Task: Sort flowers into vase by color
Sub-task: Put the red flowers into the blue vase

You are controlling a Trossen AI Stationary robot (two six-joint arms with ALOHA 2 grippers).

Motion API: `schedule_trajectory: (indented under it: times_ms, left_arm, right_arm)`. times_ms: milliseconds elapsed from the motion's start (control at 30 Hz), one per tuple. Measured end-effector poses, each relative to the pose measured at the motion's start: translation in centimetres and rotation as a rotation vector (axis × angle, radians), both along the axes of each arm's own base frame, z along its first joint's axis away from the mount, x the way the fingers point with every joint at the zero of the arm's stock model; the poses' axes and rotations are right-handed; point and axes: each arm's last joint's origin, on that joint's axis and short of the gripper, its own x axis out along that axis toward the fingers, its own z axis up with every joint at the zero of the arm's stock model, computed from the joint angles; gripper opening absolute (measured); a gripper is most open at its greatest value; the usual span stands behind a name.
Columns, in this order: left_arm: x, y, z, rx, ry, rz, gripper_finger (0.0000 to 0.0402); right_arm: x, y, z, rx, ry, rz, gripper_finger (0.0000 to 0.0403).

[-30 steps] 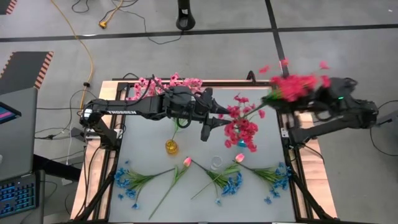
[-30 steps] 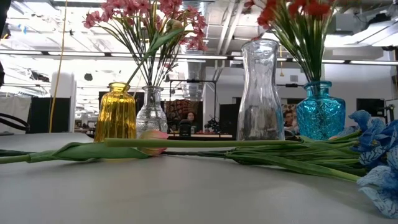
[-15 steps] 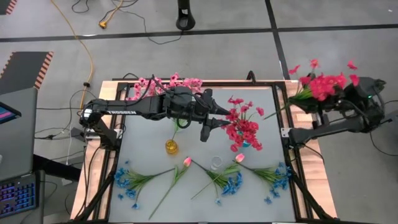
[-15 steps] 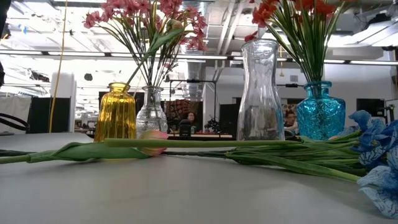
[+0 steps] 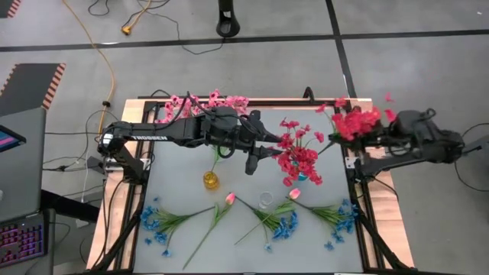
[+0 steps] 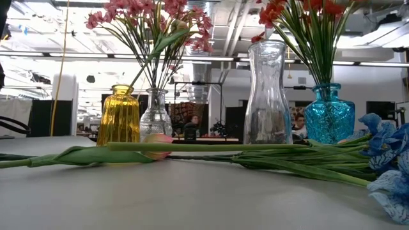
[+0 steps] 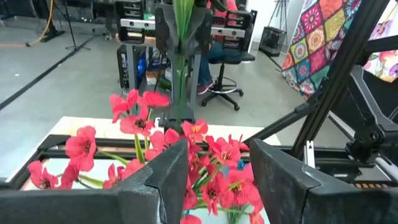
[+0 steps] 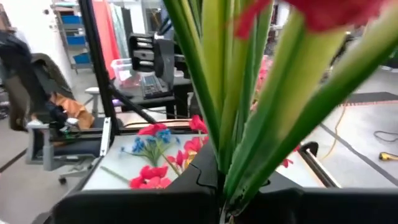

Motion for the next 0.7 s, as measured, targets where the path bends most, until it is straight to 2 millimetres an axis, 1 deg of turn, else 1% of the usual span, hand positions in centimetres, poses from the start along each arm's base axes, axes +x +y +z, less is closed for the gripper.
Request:
schedule_trajectory:
  times_ms: [167,333,467,700]
  left_arm:
    - [0.0,0.0,-0.2,0.000,0.016,0.000,0.0160]
    - [0.0,0.0,-0.1,0.000,0.017,0.000,0.0160]
    - [0.0,0.0,-0.1,-0.001,0.017,0.000,0.0160]
    - [0.0,0.0,-0.1,-0.028,0.019,0.005,0.0160]
  right_arm:
    - [1.0,0.0,-1.7,0.023,0.019,-0.017,0.0038]
    - [1.6,0.0,-3.5,0.064,0.060,-0.072,0.0038]
    - [1.9,-0.1,-4.9,0.063,0.081,-0.092,0.0038]
    - [2.1,0.0,-6.9,0.094,0.055,-0.096,0.0038]
